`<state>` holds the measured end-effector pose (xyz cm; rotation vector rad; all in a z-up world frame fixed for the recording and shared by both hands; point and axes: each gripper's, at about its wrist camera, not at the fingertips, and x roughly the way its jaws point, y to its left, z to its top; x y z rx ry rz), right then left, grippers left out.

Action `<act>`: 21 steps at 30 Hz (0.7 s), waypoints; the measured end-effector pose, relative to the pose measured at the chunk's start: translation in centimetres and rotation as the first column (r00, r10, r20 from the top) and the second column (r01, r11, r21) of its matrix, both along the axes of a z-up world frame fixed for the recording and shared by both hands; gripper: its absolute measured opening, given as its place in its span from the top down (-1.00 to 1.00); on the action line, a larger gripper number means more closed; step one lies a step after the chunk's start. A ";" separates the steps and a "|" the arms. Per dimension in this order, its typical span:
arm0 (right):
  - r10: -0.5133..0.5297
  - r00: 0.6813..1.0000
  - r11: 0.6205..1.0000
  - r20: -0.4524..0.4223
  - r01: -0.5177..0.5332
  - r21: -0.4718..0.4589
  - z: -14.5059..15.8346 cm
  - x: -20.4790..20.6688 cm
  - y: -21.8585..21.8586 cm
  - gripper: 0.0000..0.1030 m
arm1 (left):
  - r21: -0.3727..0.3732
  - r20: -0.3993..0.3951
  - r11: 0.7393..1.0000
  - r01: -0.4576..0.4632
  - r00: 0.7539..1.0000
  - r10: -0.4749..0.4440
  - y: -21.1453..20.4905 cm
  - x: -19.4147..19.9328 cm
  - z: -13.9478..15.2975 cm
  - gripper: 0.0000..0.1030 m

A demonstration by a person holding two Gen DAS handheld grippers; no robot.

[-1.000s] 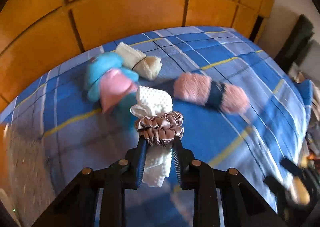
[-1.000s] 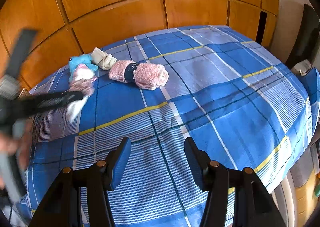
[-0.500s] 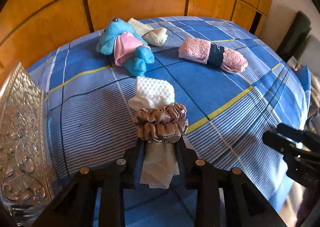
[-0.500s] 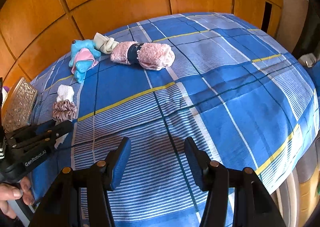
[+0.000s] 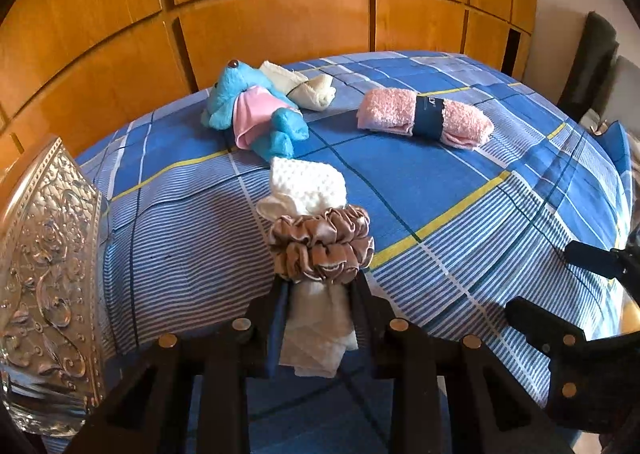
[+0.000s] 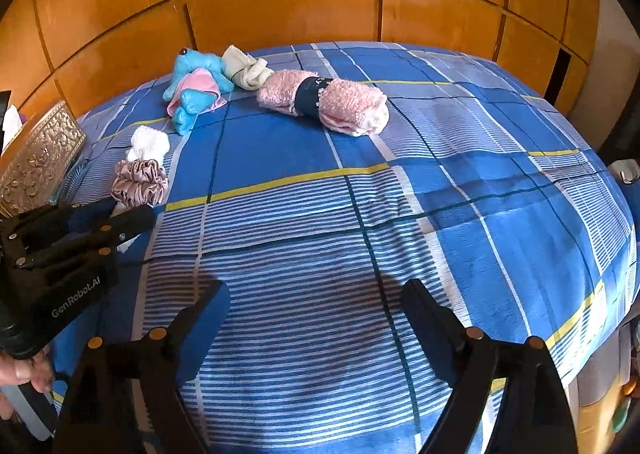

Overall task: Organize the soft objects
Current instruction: 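Grasp the white sock bundled with a brown scrunchie using the left tool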

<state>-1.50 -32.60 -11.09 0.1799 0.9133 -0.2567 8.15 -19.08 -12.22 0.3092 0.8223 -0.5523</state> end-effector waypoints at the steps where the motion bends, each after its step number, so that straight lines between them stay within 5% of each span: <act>1: 0.006 1.000 1.000 0.008 -0.006 -0.009 -0.1 -0.2 0.0 -0.76 | -0.005 0.000 1.000 0.000 1.000 0.000 0.1 0.0 0.0 0.41; 12: 0.020 0.997 0.999 0.073 -0.017 -0.041 -0.4 -0.9 0.2 -0.78 | -0.041 -0.011 0.999 -0.003 1.000 0.002 0.5 0.1 -0.1 0.41; 21: 0.064 0.997 0.997 0.033 -0.063 -0.036 -0.1 -0.5 0.0 -0.77 | -0.066 -0.034 0.998 0.001 0.999 -0.003 0.8 0.4 0.1 0.46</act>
